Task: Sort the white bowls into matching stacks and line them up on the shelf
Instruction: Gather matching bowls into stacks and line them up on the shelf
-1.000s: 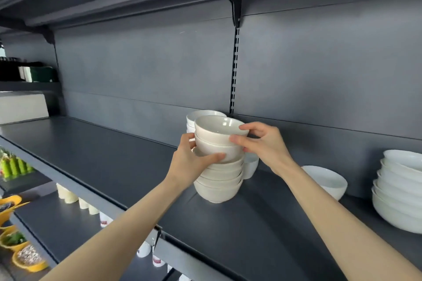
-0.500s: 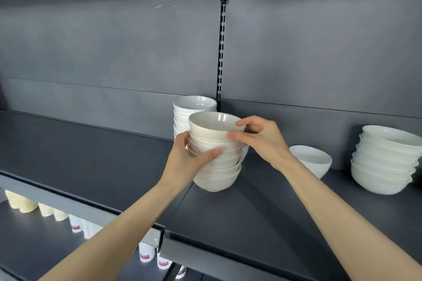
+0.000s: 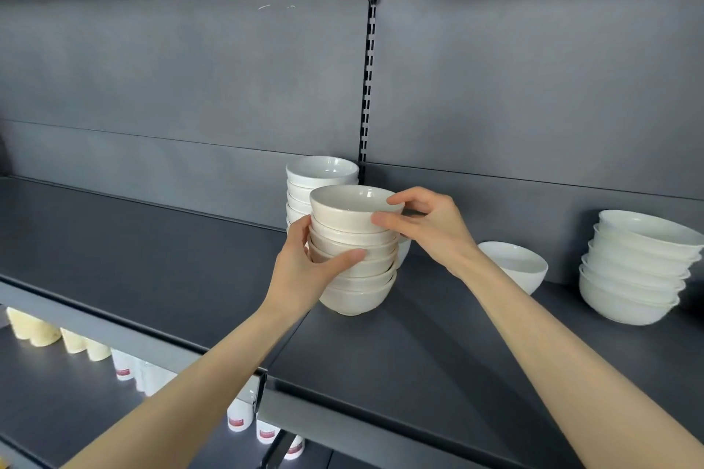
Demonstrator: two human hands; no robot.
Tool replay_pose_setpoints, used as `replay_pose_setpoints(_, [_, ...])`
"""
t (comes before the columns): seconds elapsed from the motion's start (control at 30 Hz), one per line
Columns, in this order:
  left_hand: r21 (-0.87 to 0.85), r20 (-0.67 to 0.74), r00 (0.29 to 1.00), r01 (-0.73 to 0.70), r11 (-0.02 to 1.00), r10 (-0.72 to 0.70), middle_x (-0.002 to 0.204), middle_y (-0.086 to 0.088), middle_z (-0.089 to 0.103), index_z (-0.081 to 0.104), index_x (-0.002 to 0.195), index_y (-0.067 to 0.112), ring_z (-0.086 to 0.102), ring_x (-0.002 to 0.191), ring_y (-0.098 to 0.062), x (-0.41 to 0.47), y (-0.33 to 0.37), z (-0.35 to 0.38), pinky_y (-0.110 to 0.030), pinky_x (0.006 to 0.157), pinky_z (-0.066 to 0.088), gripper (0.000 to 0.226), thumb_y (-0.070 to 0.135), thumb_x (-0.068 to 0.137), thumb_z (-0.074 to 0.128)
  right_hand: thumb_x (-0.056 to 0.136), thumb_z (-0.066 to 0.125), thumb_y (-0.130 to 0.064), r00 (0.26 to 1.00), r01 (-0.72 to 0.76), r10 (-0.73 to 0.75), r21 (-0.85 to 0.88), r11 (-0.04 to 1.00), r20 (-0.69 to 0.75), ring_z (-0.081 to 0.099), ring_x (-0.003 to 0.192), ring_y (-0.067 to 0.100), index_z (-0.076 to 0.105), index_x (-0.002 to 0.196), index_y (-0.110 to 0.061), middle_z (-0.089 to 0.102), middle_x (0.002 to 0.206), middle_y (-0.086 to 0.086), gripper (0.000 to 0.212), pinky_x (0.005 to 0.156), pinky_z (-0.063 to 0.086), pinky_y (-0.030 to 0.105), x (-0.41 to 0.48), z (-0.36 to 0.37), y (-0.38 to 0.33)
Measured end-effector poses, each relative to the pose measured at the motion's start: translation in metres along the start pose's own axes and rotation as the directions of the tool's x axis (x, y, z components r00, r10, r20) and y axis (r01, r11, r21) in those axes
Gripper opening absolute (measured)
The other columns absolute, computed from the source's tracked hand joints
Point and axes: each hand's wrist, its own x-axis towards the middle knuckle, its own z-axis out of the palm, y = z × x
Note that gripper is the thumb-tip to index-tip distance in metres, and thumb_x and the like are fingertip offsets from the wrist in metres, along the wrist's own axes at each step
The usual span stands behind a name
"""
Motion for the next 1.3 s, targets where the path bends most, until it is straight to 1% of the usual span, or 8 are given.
replay_pose_setpoints(0.23, [0.006,-0.027,0.999,-0.041,0.999,0.042,0.116,0.022,0.062,0.049,0.127,0.037,0.058,0.109,0.002,-0.012,0.004,0.007,-0.030,0.095,0.050,0.070,0.044,0.066,0.083,0.056,0.085,-0.044,1.000,-0.001,0.002,-0.031,1.000,0.023,0.066,0.099,0.016,0.068,0.093,-0.025,0.069,0.104,-0.003,0.045,0.092,0.053,0.035,-0.006,-0.003,-0.001])
replay_pose_setpoints(0.43, [0.058,-0.118,0.992,-0.034,0.998,0.040,0.128,0.014,0.053,0.047,0.131,0.030,0.050,0.119,-0.006,-0.018,0.004,0.012,-0.039,0.101,0.047,0.085,0.058,0.056,0.077,0.063,0.078,-0.052,0.997,-0.023,0.025,-0.029,0.999,0.070,0.062,0.110,0.012,0.067,0.107,-0.028,0.067,0.115,-0.005,0.052,0.097,0.051,0.041,-0.010,-0.007,-0.003])
replay_pose_setpoints(0.57, [0.099,-0.171,0.983,-0.045,0.994,0.061,0.125,0.007,0.050,0.048,0.124,0.025,0.049,0.118,-0.011,-0.025,0.004,0.012,-0.039,0.102,0.044,0.064,0.041,0.071,0.080,0.079,0.073,-0.039,0.999,-0.017,0.017,-0.006,1.000,0.046,0.062,0.108,0.008,0.066,0.105,-0.028,0.067,0.112,-0.009,0.029,0.093,0.054,0.039,-0.014,-0.015,-0.008])
replay_pose_setpoints(0.73, [0.163,-0.254,0.957,-0.098,0.982,0.138,0.114,0.003,0.049,0.049,0.105,0.026,0.049,0.108,-0.011,-0.043,0.015,0.019,-0.025,0.094,0.041,0.037,0.027,0.079,0.075,0.086,0.068,-0.033,0.999,-0.031,0.031,-0.010,0.999,-0.023,0.067,0.101,0.015,0.065,0.110,-0.017,0.068,0.111,-0.002,0.029,0.089,0.056,0.036,-0.019,-0.036,-0.004])
replay_pose_setpoints(0.83, [0.157,-0.270,0.945,-0.144,0.977,0.183,0.101,0.008,0.056,0.051,0.092,0.030,0.053,0.093,-0.004,-0.058,0.024,0.030,-0.011,0.078,0.041,0.022,0.025,0.083,0.072,0.088,0.066,-0.028,0.998,-0.043,0.043,0.001,0.999,-0.047,0.068,0.098,0.018,0.065,0.106,-0.015,0.069,0.103,-0.003,0.023,0.086,0.056,0.034,-0.019,-0.052,0.004])
replay_pose_setpoints(1.07, [0.096,-0.139,0.984,-0.095,0.991,0.108,0.071,0.005,0.062,0.059,0.082,0.023,0.054,0.061,-0.001,-0.077,0.027,0.088,-0.010,0.058,0.043,0.012,0.014,0.087,0.066,0.088,0.067,-0.026,0.998,-0.062,0.064,-0.089,0.994,0.018,0.066,0.099,0.019,0.066,0.108,-0.013,0.069,0.105,0.003,0.024,0.087,0.056,0.036,-0.002,-0.086,0.035])
replay_pose_setpoints(1.2, [0.142,-0.024,0.999,0.025,0.990,-0.022,0.085,0.004,0.065,0.060,0.091,0.021,0.059,0.074,0.002,-0.070,0.010,0.117,-0.010,0.067,0.046,0.009,0.014,0.088,0.065,0.088,0.067,-0.027,0.987,-0.052,0.082,-0.208,0.977,0.138,0.064,0.101,0.016,0.066,0.111,-0.014,0.069,0.109,0.002,0.027,0.092,0.053,0.037,0.019,-0.094,0.059])
replay_pose_setpoints(1.3, [0.194,0.004,0.995,0.099,0.976,-0.102,0.098,0.006,0.065,0.059,0.095,0.025,0.062,0.090,-0.001,-0.061,0.001,0.128,-0.010,0.077,0.048,0.011,0.019,0.089,0.065,0.090,0.064,-0.028,0.962,-0.022,0.106,-0.319,0.948,0.250,0.062,0.095,0.012,0.065,0.117,-0.016,0.067,0.108,-0.004,0.030,0.089,0.050,0.029,0.038,-0.090,0.077])
